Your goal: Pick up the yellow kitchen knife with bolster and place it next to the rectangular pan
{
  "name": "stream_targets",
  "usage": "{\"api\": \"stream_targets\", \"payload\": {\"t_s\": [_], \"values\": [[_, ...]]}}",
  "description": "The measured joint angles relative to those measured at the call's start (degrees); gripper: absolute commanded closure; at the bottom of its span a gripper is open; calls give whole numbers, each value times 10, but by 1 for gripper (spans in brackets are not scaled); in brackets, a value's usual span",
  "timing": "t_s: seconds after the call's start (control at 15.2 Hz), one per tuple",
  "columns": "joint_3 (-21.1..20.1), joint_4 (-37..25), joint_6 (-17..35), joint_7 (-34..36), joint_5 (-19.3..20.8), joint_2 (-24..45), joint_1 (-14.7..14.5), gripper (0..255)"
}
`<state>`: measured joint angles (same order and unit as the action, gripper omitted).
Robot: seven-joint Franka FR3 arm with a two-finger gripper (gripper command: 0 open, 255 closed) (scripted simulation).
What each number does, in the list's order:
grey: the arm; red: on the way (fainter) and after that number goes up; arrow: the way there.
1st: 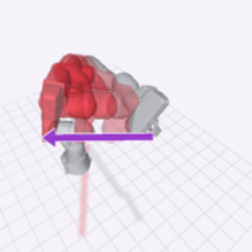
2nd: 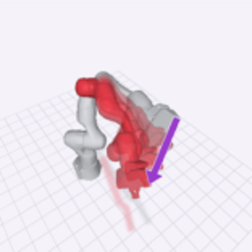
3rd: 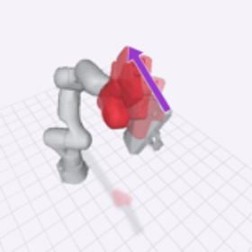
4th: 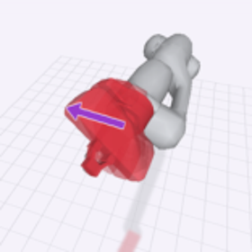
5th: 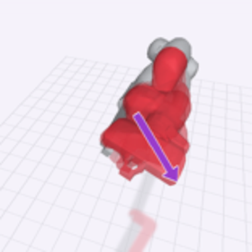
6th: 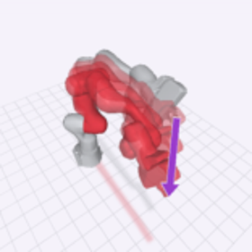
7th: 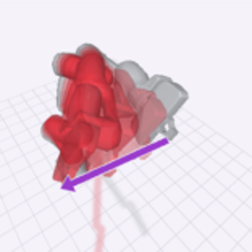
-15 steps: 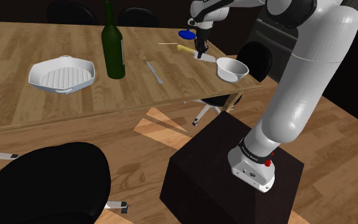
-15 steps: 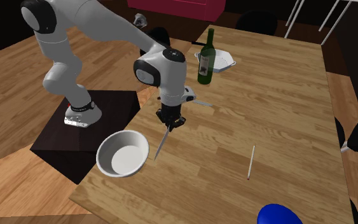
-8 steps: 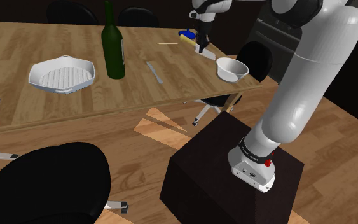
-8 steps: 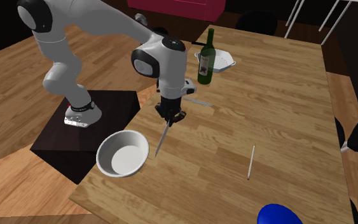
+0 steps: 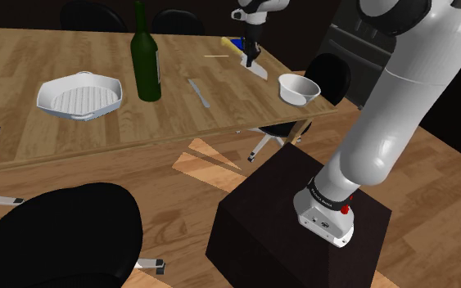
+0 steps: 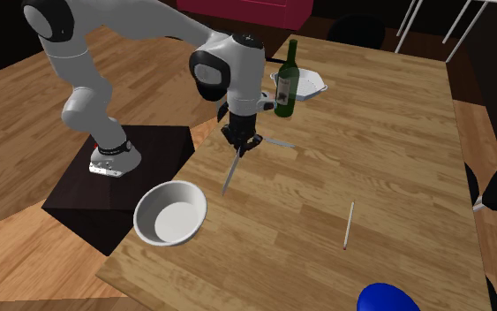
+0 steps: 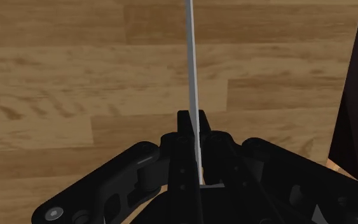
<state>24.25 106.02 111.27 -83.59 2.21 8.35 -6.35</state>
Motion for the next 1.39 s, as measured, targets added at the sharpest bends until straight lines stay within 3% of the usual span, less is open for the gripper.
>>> {"api": "stream_targets", "payload": {"t_s": [0.86, 1.39], "values": [[-74, 2, -21, 171, 4, -12, -97, 255], [-116, -61, -45, 264, -9, 34, -151, 255]]}}
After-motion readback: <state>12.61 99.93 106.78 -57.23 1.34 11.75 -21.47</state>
